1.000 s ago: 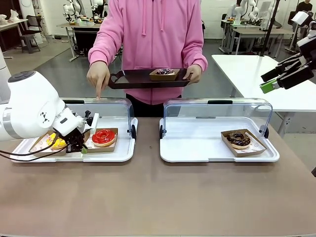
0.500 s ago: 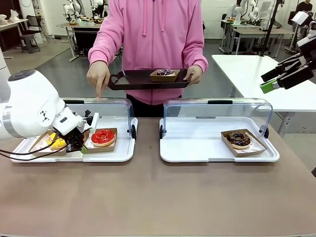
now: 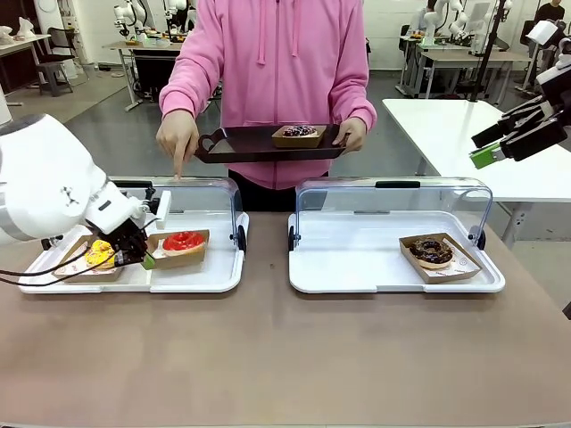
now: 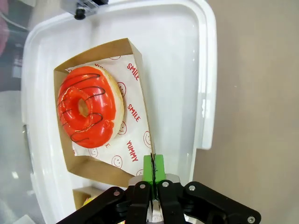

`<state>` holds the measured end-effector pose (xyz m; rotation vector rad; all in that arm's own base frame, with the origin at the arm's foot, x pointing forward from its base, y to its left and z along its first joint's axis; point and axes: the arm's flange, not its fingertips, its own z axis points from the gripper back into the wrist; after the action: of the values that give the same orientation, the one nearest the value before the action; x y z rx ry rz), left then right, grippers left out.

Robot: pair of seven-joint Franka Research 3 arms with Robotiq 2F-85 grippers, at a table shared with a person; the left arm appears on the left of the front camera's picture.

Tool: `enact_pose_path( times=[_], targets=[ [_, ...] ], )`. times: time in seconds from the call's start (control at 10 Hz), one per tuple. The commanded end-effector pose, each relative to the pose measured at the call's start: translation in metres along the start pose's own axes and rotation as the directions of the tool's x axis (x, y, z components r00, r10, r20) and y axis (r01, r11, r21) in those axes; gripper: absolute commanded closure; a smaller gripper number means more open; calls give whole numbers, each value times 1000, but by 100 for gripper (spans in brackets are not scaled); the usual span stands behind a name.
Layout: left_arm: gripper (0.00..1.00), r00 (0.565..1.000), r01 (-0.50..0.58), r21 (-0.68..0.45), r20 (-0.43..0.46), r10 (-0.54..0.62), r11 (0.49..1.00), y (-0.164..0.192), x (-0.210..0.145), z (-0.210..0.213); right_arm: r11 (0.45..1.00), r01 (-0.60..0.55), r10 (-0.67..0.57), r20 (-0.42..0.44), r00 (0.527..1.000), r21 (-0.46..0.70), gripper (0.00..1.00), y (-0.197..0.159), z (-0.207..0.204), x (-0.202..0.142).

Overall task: Provide the desired donut to the person.
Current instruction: Pick up and lift the Paper togo box containing the Donut pointed at by the person.

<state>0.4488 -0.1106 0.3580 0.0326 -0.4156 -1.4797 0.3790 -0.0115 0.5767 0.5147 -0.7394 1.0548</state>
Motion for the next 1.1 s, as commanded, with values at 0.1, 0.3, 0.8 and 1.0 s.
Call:
enact_pose_path(
  times=[0.1,0.3,0.8,1.0],
  targets=[
    [100,997,-2,7,72,1,1000,-28,-22,57,1000,-12,12,1,1000,1,0,-1,-1,-1],
    [100,998,12,-47,67,-9,999,-58,-30,96,1000,-12,12,1,1000,1,0,-1,-1,-1],
    [100,993,108,-20,52,-107,994,-126,-26,221,1000,-12,12,1,1000,1,0,-1,-1,-1],
    [100,989,151,68,-1,-151,986,-131,-21,248,1000,-12,12,1,1000,1,0,-1,-1,-1]
  ],
)
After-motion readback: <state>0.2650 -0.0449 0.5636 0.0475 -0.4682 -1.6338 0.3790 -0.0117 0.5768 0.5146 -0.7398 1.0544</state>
